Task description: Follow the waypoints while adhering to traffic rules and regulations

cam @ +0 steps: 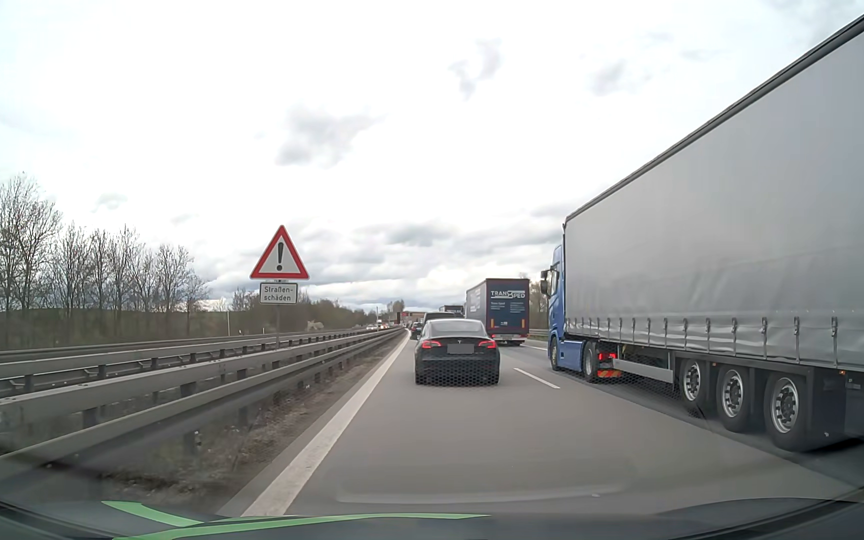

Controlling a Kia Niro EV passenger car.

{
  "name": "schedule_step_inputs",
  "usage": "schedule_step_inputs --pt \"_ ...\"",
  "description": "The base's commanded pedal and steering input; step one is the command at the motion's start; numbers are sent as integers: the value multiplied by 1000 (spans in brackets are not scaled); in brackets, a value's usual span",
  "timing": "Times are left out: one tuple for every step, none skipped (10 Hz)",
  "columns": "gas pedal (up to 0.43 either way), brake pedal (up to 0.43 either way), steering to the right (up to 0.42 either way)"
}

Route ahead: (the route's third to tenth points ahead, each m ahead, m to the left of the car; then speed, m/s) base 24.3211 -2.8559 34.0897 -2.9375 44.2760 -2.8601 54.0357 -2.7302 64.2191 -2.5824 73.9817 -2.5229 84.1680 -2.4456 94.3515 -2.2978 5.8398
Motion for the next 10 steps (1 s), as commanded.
schedule_step_inputs --pt "98 0 -4" --pt "98 0 -4" --pt "98 0 -4" --pt "98 0 -4" --pt "98 0 -3" --pt "98 0 -4" --pt "98 0 -4" --pt "98 0 -4" --pt "98 0 -3" --pt "98 0 -4"
